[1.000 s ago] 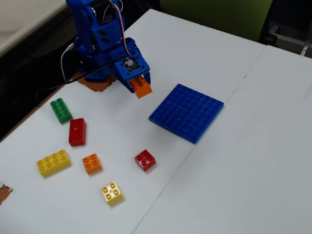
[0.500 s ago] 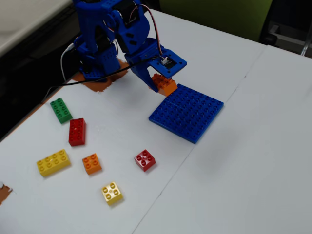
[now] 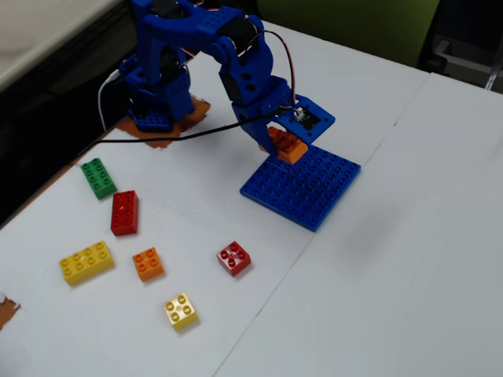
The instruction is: Pick up the 2x4 orange block and go up the 8x8 blue block.
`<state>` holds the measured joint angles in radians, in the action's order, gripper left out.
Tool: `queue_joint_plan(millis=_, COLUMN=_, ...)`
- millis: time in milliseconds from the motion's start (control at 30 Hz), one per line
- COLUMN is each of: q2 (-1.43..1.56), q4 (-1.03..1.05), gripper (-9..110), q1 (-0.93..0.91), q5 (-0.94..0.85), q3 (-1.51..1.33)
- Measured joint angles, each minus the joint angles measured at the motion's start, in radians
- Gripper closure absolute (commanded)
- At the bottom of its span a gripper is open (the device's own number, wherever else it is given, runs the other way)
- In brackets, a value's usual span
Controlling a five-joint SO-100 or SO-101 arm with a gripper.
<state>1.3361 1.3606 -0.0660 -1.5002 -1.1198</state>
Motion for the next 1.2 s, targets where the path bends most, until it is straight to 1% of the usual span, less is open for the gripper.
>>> queue_joint_plan(millis=167, q2=-0.051, q4=0.014, gripper=101, q1=0.017, q5=0.000, q3=0.057)
queue_joint_plan(millis=567, q2=-0.084, q4=0.060, gripper=101, q1=0.067, q5=0.012, q3=0.081)
queue_joint_plan(millis=1200, q2=-0.173, q4=0.109, gripper=101, q1=0.040, q5=-0.020, q3=0.218)
